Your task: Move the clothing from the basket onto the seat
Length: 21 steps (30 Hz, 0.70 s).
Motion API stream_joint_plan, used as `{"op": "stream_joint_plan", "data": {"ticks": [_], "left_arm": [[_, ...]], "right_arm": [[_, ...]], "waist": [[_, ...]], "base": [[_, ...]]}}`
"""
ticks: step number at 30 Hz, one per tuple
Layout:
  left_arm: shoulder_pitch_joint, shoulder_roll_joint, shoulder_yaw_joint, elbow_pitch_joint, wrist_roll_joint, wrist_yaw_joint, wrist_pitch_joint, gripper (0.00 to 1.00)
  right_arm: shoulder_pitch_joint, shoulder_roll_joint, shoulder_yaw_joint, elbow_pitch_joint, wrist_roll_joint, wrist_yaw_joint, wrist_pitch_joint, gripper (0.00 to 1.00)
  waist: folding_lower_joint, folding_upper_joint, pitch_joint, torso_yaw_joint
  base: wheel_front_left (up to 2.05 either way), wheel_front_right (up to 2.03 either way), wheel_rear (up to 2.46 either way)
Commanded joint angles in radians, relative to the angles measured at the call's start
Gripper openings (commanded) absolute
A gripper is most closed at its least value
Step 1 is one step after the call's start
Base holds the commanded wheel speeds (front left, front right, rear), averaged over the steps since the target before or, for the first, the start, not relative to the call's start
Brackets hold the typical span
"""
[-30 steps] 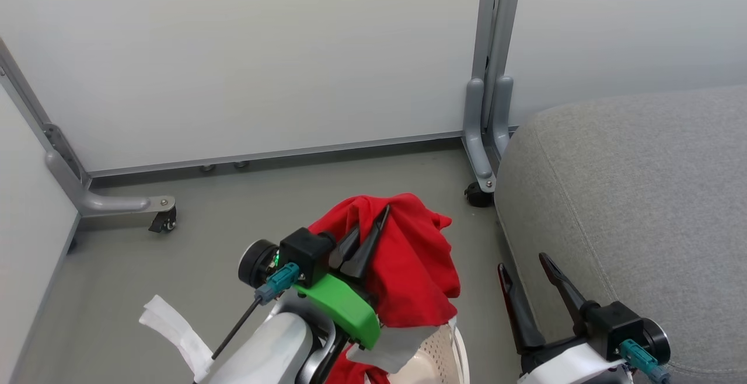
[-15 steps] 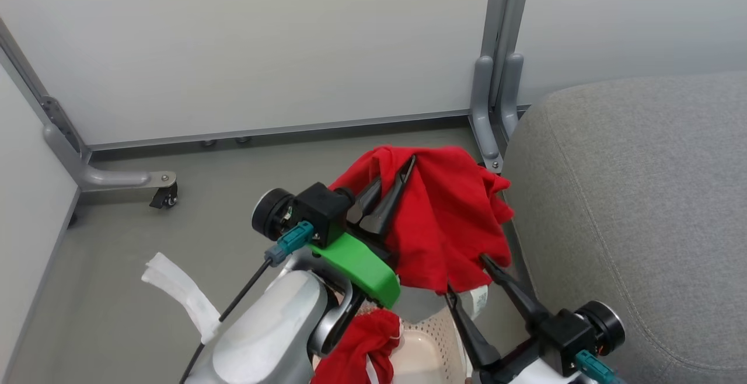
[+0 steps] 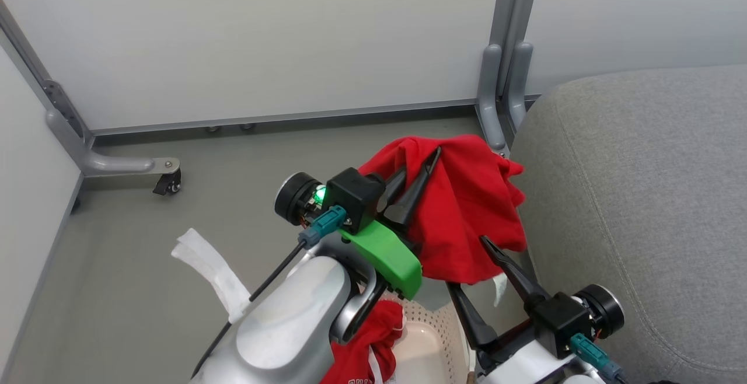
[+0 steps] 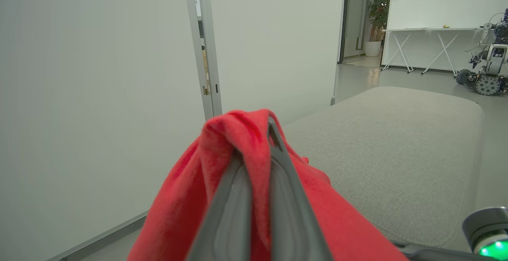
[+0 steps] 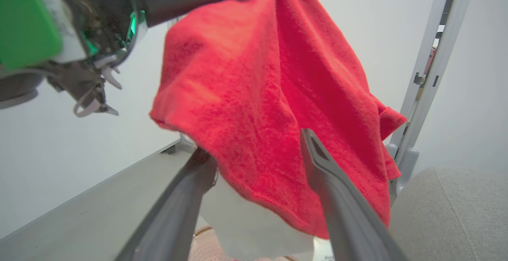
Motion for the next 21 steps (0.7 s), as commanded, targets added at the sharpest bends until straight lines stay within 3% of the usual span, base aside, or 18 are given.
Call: {"op": "stream_joint_plan", "data": {"ticks": [1,4,5,6,7,21], "left_arm": [[-0.004,-0.003,-0.011,0.001,-0.008,-0.001,0.006,0.0],[0.009,-0.005,-0.035,-0.01,-0.019,-0.008,0.02,0.0],[0.014,-0.006,-0.041,-0.013,-0.027,-0.012,0.023,0.0],[0.018,-0.006,-0.046,-0.019,-0.033,-0.014,0.026,0.0],[0.021,-0.007,-0.052,-0.025,-0.042,-0.019,0.029,0.0],[0.103,0.066,-0.079,-0.039,-0.067,-0.008,0.071,0.0]], "right_arm": [[-0.009,0.004,-0.014,0.006,-0.007,-0.001,-0.003,1.0],[-0.009,0.016,-0.049,0.024,-0.003,-0.001,-0.003,1.0],[-0.006,0.019,-0.057,0.034,0.005,-0.001,-0.003,0.42],[-0.007,0.02,-0.069,0.038,0.013,-0.001,-0.003,0.1],[-0.002,0.02,-0.068,0.06,0.024,-0.001,-0.003,0.0],[0.026,0.024,-0.086,0.119,0.067,-0.001,-0.003,0.0]], "waist": [[0.0001,0.0,0.002,0.003],[0.0001,0.0,0.004,0.009],[0.0001,0.0,0.004,0.011],[0.0001,0.0,0.004,0.012],[0.0001,0.0,0.003,0.014],[0.0001,0.0,-0.011,0.017]], "base": [[0.0,0.0,0.0],[0.0,0.0,0.0],[0.0,0.0,0.0],[0.0,0.0,0.0],[0.0,0.0,0.0],[0.0,0.0,0.0]]}}
